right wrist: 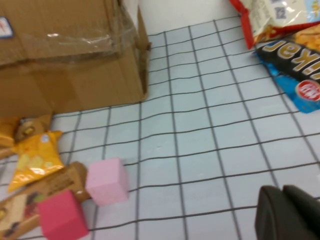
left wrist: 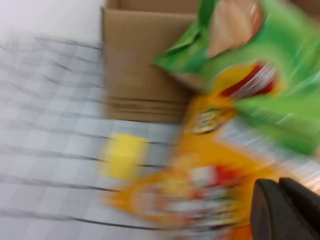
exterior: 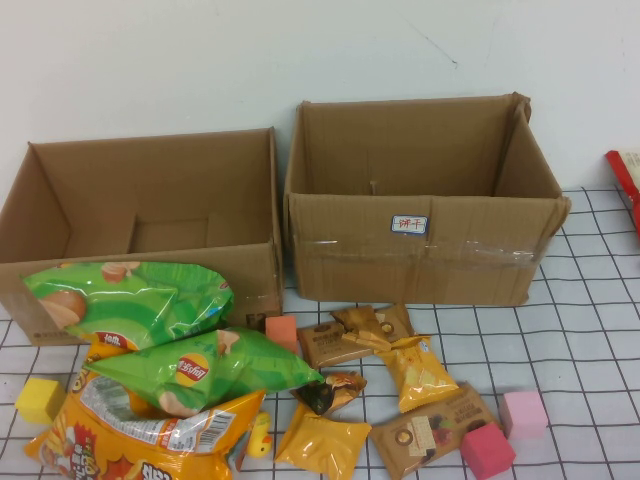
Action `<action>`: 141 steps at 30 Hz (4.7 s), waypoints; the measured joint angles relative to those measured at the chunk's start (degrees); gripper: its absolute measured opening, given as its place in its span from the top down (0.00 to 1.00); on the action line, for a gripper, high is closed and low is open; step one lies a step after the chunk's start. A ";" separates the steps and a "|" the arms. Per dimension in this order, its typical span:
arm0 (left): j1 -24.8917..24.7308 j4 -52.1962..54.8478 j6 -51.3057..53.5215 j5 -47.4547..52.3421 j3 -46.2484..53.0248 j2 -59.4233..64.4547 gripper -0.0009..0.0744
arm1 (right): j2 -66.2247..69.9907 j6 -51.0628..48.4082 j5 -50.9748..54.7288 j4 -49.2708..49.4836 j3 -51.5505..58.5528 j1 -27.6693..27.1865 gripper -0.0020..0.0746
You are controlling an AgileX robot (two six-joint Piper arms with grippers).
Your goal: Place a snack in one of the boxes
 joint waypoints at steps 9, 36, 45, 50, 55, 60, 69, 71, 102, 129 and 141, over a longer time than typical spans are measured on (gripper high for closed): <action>0.00 -43.12 -15.09 -3.92 0.13 0.00 0.99 | 0.00 0.30 0.77 18.26 0.11 0.00 0.98; 0.00 -11.55 10.61 15.48 -39.62 36.31 0.84 | 0.00 -9.61 -0.21 37.46 0.11 0.00 0.98; 0.00 -10.82 3.92 14.54 -49.50 59.68 0.14 | 0.00 -12.71 0.52 37.46 0.11 0.00 0.98; 0.00 -11.20 2.57 9.68 -49.74 68.17 0.13 | 0.00 -12.88 0.61 37.46 0.11 0.00 0.98; 0.00 -11.55 2.10 4.22 -50.05 74.04 0.12 | 0.00 -12.97 0.64 37.46 0.11 0.00 0.98; 0.00 -13.61 2.60 1.91 -50.05 78.15 0.12 | 0.00 -13.15 0.74 37.46 0.11 0.00 0.98; 0.00 -21.35 12.02 1.67 -50.14 81.55 0.53 | 0.00 -14.04 0.74 37.46 0.11 0.00 0.98; 0.00 -21.86 12.60 1.45 -50.14 81.91 0.74 | 0.00 -14.04 0.74 37.46 0.11 0.00 0.98; 0.00 -41.44 31.85 -5.05 -50.54 56.71 0.98 | 0.00 -14.31 0.93 37.46 0.11 0.00 0.98; 2.80 -61.07 54.12 -0.19 -74.33 98.04 0.53 | 0.00 -14.41 -3.32 40.11 0.11 0.00 0.98; 4.50 -50.72 59.27 10.13 -59.15 70.27 0.98 | 0.00 -21.50 -1.92 41.90 0.11 0.00 0.98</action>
